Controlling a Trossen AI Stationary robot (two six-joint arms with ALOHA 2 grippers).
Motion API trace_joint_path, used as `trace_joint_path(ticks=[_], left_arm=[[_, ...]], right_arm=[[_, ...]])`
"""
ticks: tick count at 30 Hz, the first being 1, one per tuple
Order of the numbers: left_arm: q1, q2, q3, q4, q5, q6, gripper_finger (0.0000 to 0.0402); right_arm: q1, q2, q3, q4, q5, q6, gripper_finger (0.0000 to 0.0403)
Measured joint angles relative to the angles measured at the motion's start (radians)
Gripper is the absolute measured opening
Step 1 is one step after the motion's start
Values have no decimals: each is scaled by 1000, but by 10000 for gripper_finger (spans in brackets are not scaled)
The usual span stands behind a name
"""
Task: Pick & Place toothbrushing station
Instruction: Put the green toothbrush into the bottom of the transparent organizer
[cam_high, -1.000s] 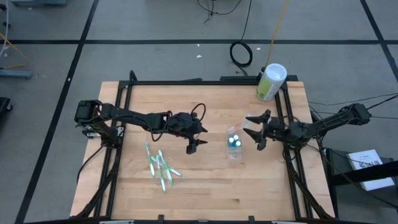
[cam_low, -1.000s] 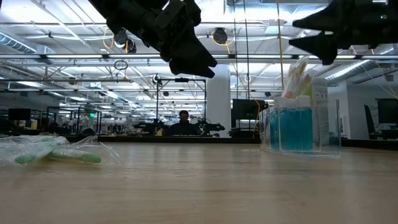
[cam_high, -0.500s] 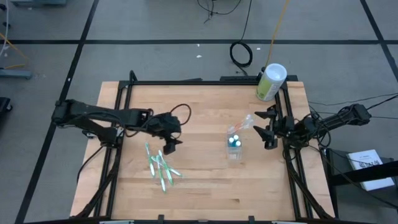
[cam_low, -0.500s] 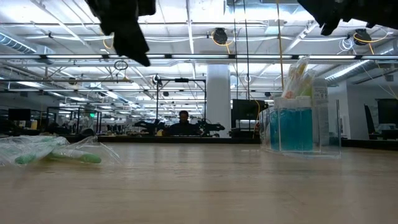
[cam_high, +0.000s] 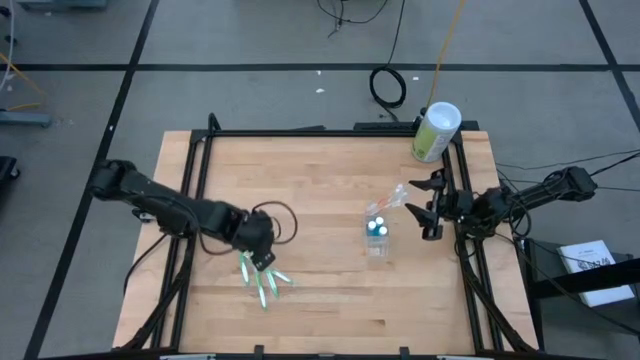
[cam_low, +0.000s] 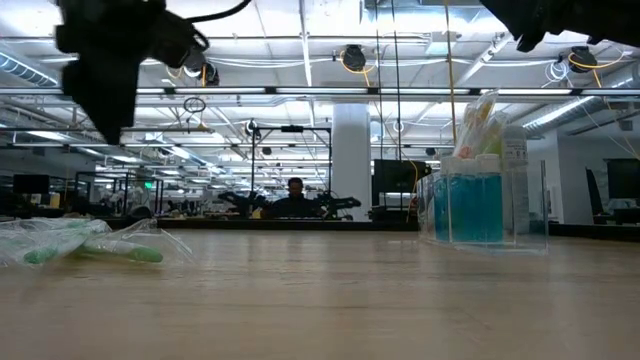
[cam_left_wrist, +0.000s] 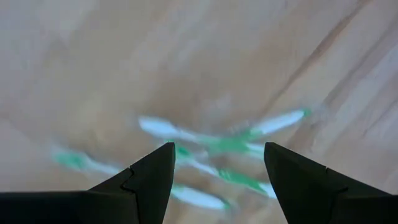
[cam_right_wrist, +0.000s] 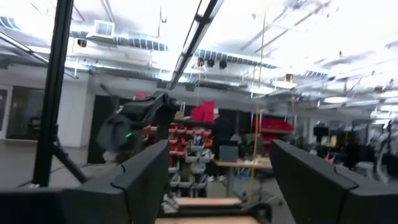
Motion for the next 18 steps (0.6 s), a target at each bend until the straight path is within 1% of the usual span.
trace_joint_path(ticks=[3, 5, 9, 11, 14, 18], left_arm=[[-63, 35, 0, -16, 37, -160, 253], [-101, 58, 0, -28, 43, -275, 253], [-167, 105, 0, -69, -22, -525, 253], [-187, 131, 0, -81, 7, -632, 253], [-206, 161, 0, -84, 68, -748, 253], [-212, 199, 0, -120, 101, -887, 253]], right_arm=[[0, 0, 0, 36, 0, -51, 265], [0, 0, 0, 45, 0, -75, 265], [0, 0, 0, 52, 0, -105, 265], [0, 0, 0, 66, 0, -128, 263], [0, 0, 0, 89, 1, -149, 263], [0, 0, 0, 113, 0, -179, 262]])
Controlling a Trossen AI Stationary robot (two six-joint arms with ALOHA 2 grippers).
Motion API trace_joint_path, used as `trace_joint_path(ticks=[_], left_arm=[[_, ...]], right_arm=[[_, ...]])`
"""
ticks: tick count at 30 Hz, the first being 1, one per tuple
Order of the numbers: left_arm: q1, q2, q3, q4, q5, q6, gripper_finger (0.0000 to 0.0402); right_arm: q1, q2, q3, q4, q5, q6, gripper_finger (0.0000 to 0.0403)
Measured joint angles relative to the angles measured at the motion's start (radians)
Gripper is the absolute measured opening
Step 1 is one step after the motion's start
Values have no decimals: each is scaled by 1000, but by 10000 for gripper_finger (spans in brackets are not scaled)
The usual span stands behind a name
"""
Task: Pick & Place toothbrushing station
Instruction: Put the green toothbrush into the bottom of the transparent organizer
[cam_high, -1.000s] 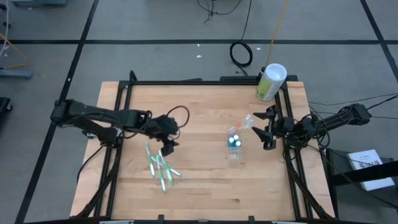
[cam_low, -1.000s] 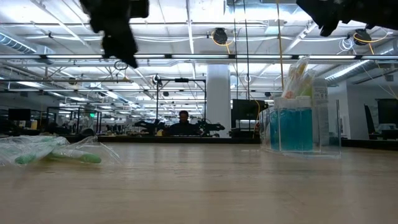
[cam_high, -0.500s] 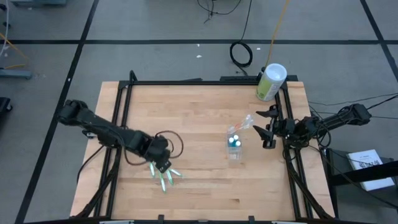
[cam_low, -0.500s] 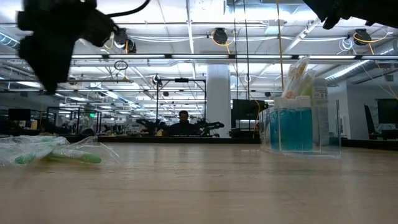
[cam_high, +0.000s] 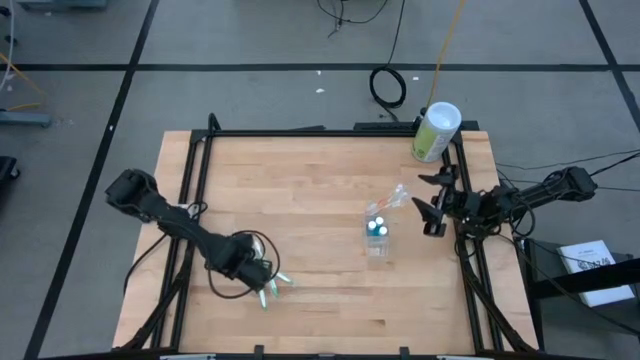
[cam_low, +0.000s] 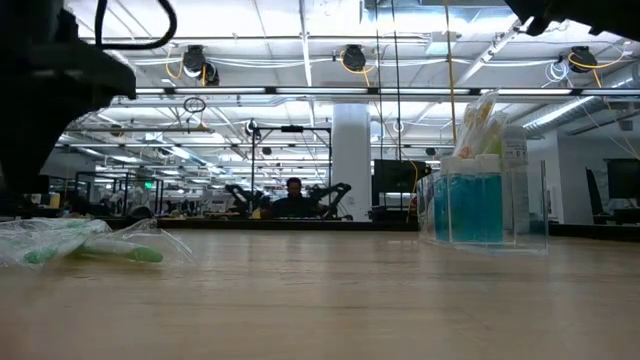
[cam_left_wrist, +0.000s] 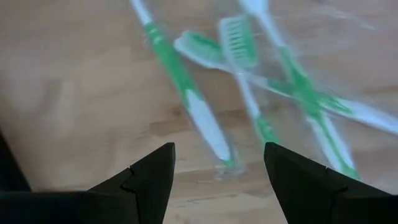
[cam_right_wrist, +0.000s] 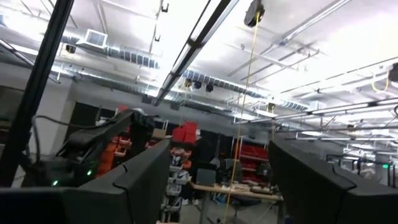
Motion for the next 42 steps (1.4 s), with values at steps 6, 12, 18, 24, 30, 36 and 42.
trace_joint_path(ticks=[6, 12, 18, 24, 30, 36, 42], left_arm=[[2, 69, 0, -7, 41, -100, 253], [25, 137, 0, 3, 81, -124, 253], [37, 185, 2, 52, 129, -109, 253], [38, 210, 2, 99, 126, -111, 239], [38, 212, 2, 122, 112, -105, 158], [37, 212, 3, 135, 71, -34, 67], [42, 207, 2, 117, 65, 80, 12]], right_arm=[[0, 0, 0, 36, 0, -35, 260], [0, 0, 0, 43, 0, -40, 258], [0, 0, 0, 43, -1, -26, 258], [0, 0, 0, 42, 0, -16, 257], [0, 0, 0, 42, -1, -6, 256], [0, 0, 0, 42, -1, -6, 255], [0, 0, 0, 41, -1, -6, 255]])
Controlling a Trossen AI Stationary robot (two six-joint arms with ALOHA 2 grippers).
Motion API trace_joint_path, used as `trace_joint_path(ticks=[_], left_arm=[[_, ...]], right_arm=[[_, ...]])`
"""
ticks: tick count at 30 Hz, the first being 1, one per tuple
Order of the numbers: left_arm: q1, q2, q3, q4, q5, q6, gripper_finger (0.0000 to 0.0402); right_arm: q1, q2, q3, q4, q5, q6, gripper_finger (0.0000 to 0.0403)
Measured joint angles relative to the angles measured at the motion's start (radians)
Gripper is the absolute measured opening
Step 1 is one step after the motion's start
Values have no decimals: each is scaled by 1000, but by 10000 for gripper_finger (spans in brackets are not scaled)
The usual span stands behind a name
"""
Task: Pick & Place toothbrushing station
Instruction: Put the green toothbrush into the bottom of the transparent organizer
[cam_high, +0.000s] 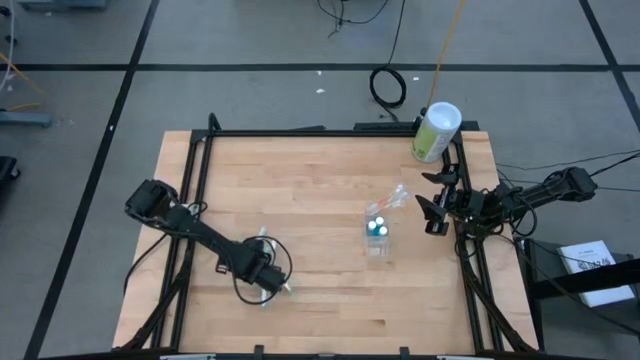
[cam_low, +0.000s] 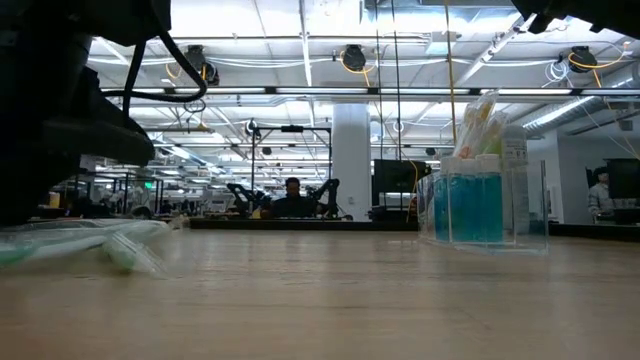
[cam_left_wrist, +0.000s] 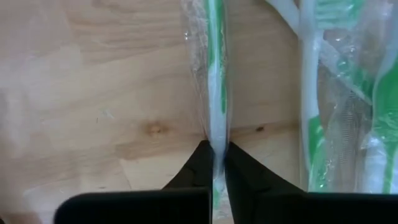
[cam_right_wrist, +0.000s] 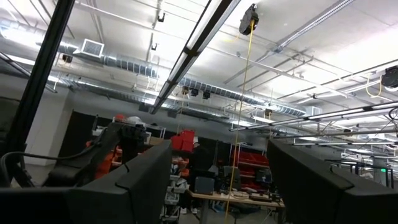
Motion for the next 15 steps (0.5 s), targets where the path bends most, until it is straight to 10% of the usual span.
trace_joint_path(ticks=[15], left_arm=[[-1, -207, -5, -175, -269, 40, 14]], right_arm=[[0, 0, 0, -1, 2, 0, 254]])
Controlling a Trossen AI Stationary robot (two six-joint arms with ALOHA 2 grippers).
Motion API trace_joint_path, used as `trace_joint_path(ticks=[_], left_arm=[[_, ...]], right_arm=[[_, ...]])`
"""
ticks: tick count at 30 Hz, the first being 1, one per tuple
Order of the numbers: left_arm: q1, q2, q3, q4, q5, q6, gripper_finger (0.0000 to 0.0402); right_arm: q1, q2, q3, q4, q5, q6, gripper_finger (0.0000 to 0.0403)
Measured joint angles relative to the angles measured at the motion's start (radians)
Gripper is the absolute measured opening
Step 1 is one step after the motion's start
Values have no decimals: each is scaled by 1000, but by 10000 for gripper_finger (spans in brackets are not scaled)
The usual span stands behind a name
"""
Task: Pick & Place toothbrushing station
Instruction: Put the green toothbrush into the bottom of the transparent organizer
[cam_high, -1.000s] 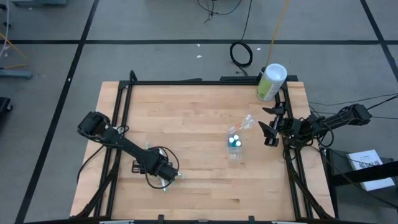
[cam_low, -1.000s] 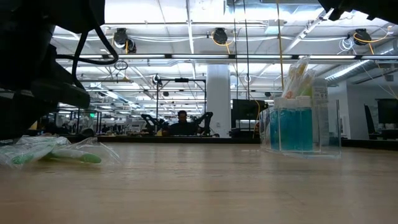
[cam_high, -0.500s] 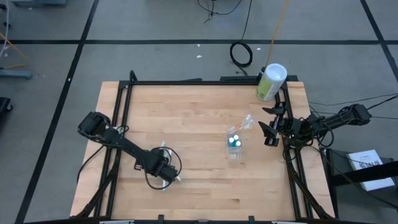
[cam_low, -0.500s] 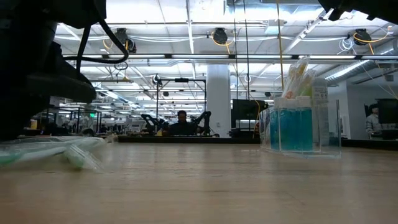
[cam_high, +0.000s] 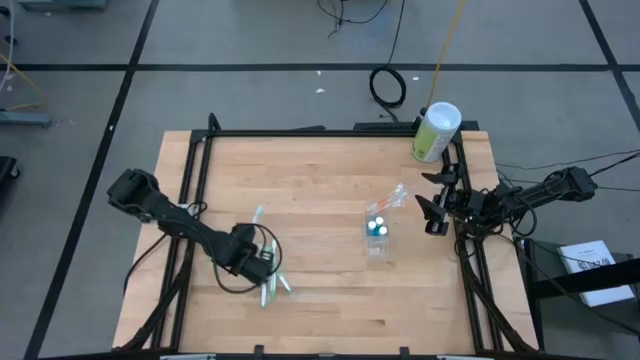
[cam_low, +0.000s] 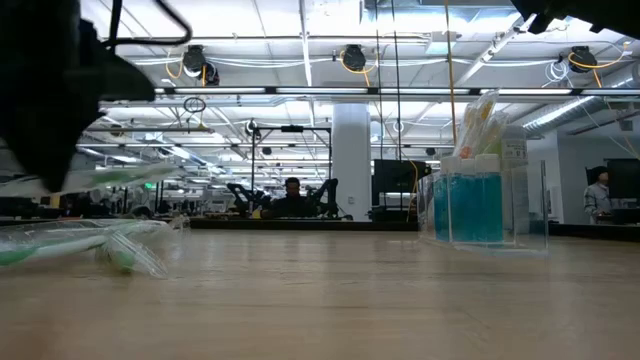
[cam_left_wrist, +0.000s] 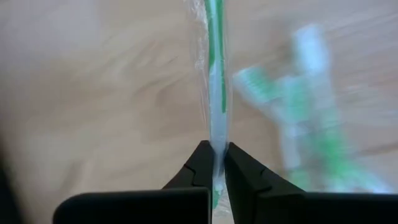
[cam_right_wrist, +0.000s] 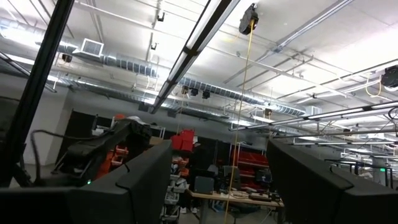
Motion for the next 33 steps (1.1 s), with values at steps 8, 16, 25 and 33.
trace_joint_path(ticks=[8, 16, 25, 33], left_arm=[[21, -114, 2, 360, -265, 492, 6], [109, -128, 3, 961, -171, 1381, 10], [320, -110, 3, 1060, -42, 1606, 11], [413, 8, 3, 1252, 158, 1800, 19]], right_arm=[[0, 11, 0, -15, 2, 61, 253], [0, 47, 0, -50, 3, 156, 253], [0, 127, 75, -242, 0, 290, 253], [0, 258, 115, -267, 2, 336, 254]])
